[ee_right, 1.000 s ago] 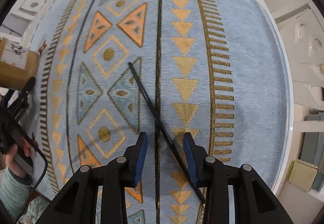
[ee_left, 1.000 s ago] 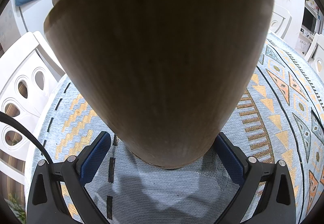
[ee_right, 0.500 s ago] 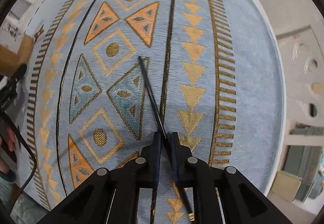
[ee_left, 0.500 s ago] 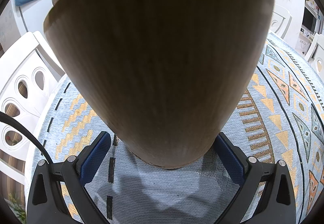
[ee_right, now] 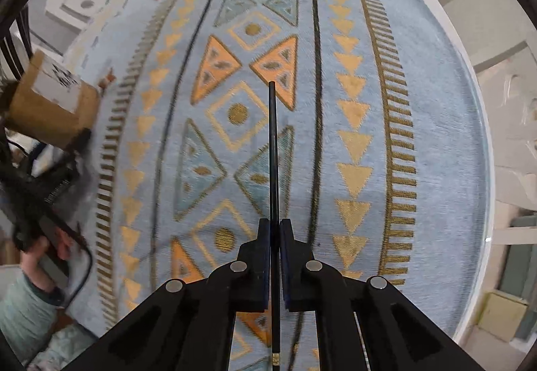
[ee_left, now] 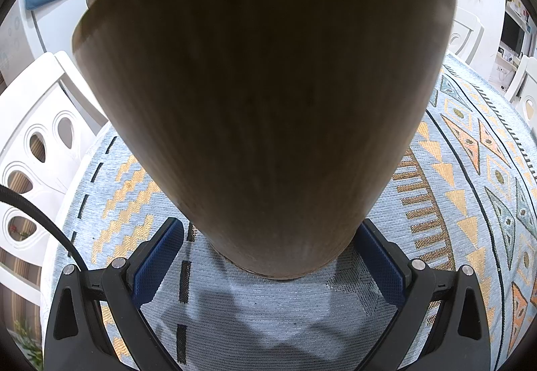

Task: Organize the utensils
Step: 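Carry the chopstick over the wooden cup and drop it in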

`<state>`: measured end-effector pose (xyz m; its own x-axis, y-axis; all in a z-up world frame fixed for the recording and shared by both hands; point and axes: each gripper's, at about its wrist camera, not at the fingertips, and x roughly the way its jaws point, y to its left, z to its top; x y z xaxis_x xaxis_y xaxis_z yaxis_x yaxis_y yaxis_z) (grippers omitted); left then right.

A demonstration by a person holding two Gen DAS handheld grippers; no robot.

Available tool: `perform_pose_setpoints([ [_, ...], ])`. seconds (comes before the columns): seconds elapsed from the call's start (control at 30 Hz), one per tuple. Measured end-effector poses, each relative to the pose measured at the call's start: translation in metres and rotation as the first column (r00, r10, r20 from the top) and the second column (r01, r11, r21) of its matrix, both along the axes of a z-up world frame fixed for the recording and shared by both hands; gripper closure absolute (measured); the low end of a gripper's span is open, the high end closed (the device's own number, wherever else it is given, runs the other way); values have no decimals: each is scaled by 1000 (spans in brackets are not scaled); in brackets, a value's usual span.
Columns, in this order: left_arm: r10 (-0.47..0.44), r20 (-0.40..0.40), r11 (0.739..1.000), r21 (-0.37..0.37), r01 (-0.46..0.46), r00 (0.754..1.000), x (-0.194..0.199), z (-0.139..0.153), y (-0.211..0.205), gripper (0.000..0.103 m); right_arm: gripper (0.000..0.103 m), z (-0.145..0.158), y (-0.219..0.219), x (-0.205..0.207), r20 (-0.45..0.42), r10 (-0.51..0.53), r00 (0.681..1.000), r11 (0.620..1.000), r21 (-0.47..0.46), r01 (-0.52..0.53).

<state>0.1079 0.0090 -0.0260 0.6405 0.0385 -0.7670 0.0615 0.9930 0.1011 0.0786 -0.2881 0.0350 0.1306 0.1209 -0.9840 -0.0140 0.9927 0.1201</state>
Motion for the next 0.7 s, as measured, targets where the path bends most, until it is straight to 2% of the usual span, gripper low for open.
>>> perform_pose_setpoints([
  [0.1,0,0,1000,0,0,1000,0,0,0,0,98,18,-2,2,22,-27,999,992,127,24],
  [0.2,0,0,1000,0,0,1000,0,0,0,0,98,38,1,4,71,-34,997,980,197,19],
  [0.3,0,0,1000,0,0,1000,0,0,-1,0,98,57,4,5,126,-25,992,973,231,-5],
  [0.33,0,0,1000,0,0,1000,0,0,0,0,98,54,1,6,144,-19,989,971,240,-16],
  [0.47,0,0,1000,0,0,1000,0,0,0,0,98,72,25,-1,228,-3,974,961,269,-60],
  [0.7,0,0,1000,0,0,1000,0,0,0,0,98,124,49,3,402,19,916,953,271,-138],
])
